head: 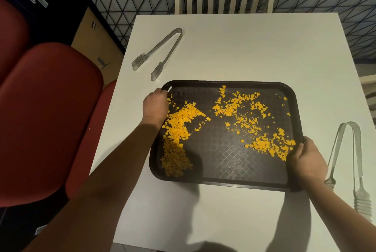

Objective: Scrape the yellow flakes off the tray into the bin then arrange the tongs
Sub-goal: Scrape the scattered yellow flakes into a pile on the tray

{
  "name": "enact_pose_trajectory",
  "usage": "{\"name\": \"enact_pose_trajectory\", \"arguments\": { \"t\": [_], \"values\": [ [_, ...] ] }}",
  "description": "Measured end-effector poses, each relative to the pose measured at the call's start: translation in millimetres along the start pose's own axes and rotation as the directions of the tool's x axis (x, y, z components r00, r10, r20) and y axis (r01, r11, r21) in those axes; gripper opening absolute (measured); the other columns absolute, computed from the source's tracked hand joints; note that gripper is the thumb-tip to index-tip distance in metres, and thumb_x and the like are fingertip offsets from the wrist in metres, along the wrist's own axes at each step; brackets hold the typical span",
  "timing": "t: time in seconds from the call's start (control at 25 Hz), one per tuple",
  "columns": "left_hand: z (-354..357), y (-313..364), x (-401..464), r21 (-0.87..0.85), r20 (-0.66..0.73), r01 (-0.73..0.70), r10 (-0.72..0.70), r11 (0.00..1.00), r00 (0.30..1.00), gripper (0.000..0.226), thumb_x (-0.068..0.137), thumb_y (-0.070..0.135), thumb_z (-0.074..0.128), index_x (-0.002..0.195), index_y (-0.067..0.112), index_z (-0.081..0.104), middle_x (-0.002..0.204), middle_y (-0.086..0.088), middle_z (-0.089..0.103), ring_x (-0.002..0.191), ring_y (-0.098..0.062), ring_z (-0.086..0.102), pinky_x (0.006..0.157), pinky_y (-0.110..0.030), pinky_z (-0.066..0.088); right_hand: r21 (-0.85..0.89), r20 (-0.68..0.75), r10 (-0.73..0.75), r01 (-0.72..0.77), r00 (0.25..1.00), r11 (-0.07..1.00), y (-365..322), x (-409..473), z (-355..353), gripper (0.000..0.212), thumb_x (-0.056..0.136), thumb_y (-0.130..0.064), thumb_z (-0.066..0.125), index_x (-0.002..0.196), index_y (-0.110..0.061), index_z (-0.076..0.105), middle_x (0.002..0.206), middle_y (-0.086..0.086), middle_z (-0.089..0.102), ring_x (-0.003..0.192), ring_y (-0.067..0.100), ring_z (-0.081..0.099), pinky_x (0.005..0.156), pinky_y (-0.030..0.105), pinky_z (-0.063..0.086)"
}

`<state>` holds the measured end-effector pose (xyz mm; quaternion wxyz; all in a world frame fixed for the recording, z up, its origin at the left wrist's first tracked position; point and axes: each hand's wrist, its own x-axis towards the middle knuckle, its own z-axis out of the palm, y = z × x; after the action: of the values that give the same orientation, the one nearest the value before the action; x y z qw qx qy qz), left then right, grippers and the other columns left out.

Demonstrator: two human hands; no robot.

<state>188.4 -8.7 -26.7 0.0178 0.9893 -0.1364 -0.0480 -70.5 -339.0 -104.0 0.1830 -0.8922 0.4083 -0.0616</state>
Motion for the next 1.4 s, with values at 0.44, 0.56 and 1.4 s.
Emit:
{"name": "enact_pose_trajectory", "arguments": {
  "t": [0.44, 0.56, 1.4],
  "values": [
    [15.2, 7.6, -8.9, -0.184, 0.070, 0.171, -0.160, 0.968, 0.985, 0.022, 0.085, 0.002, 0.048, 0.100, -0.002, 0.063, 0.102, -0.023, 0.063, 0.091, -0.038, 0.060, 0.076, -0.039, 0.046, 0.009, 0.004, -0.003, 0.003, 1.000, 1.000, 2.0, 1.2, 1.3, 0.023, 0.091, -0.033, 0.028, 0.106, -0.026, 0.043, 0.094, 0.014, 0.064, 0.075, 0.039, 0.058, 0.061, 0.033, 0.038],
    [14.9, -0.6, -19.7, -0.246, 0.100, 0.098, -0.075, 0.964, 0.992, 0.028, 0.086, 0.008, 0.050, 0.110, 0.005, 0.064, 0.107, -0.017, 0.064, 0.096, -0.034, 0.060, 0.079, -0.035, 0.046, 0.018, 0.009, -0.001, 0.001, 1.000, 1.000, 0.6, 0.4, 0.2, 0.022, 0.092, -0.031, 0.029, 0.108, -0.024, 0.044, 0.096, 0.015, 0.064, 0.077, 0.039, 0.059, 0.063, 0.035, 0.038],
    [3.0, -7.5, -17.3, -0.064, 0.157, -0.305, 0.312, 0.950, 0.937, 0.032, 0.091, 0.014, 0.047, 0.120, 0.019, 0.061, 0.107, -0.008, 0.060, 0.100, -0.027, 0.054, 0.076, -0.034, 0.043, 0.019, 0.007, 0.008, -0.009, 1.000, 1.000, -0.5, 0.6, -2.4, 0.026, 0.088, -0.034, 0.026, 0.106, -0.025, 0.043, 0.092, 0.015, 0.064, 0.075, 0.039, 0.058, 0.060, 0.034, 0.036]
  ]
}}
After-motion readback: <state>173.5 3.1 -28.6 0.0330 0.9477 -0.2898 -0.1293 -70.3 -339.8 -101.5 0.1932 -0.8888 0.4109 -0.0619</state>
